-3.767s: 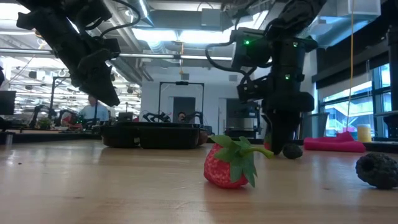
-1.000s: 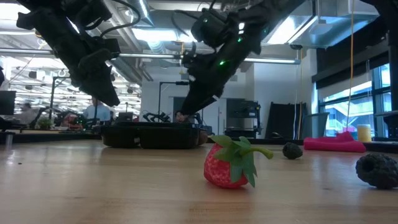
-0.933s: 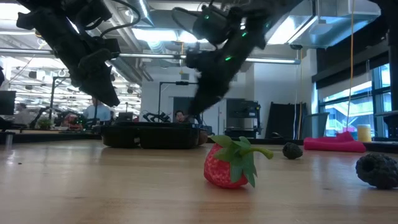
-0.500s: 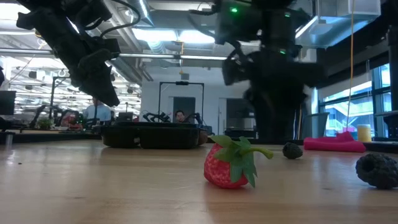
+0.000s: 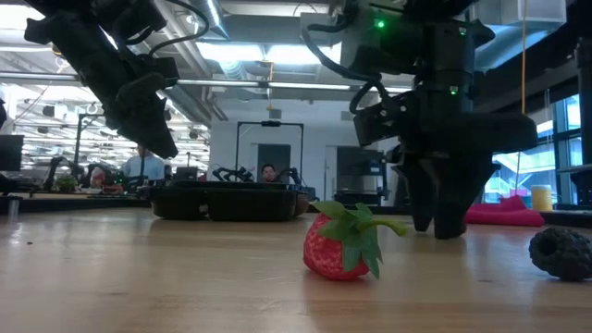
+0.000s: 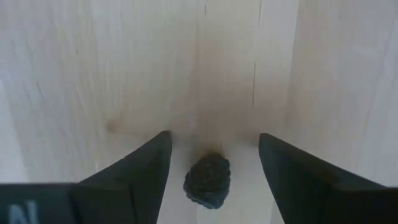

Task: Pick and placing Produce into tupperware
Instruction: Put the blackberry into the black bin

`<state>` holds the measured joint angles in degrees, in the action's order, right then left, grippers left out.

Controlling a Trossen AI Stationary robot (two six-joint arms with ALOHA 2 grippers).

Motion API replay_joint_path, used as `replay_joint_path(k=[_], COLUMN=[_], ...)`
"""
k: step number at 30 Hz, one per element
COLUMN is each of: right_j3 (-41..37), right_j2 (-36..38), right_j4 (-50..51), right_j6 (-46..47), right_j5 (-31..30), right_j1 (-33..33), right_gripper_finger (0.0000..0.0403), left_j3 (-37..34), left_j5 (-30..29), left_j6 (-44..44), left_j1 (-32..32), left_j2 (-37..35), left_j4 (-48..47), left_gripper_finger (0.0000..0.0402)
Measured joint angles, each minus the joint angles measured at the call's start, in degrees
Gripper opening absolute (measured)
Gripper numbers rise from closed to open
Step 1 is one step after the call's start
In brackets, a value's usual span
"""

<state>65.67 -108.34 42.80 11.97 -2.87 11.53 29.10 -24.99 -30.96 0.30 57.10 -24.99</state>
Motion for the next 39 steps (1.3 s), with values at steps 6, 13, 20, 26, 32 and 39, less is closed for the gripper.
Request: replay_joint_path(k=[6, 13, 20, 26, 32, 39], right_j3=[0.9, 1.7, 1.7, 1.7, 1.7, 1.8], right_j2=[-0.2, -0.4, -0.4, -0.4, -0.4, -0.4], right_j4=[1.0, 6.3, 7.8, 7.2, 5.8, 5.8], right_j6=[-0.2, 2.6, 2.8, 2.8, 2.6, 2.6], right_j5=[0.2, -0.2, -0.1, 0.1, 3.2, 4.1], right_j1=[0.0, 0.0, 0.0, 0.0, 0.0, 0.0], right_gripper_finger=[0.0239, 0.0238, 0.0238, 0.0221, 0.0171, 0.0099], left_j3=[0.0, 0.0, 0.0, 0.0, 0.0, 0.0], left_j5=[0.0, 0.0, 0.0, 0.0, 0.0, 0.0], left_j6=[0.0, 0.0, 0.0, 0.0, -0.1, -0.1], left_j1=[0.0, 0.0, 0.0, 0.0, 0.0, 0.0], left_j2=[0.0, 0.0, 0.0, 0.0, 0.0, 0.0], left_j4=[0.0, 0.0, 0.0, 0.0, 0.0, 0.0], left_gripper_finger=[0.0179, 0.0179, 0.0179, 0.0179, 0.0179, 0.0179])
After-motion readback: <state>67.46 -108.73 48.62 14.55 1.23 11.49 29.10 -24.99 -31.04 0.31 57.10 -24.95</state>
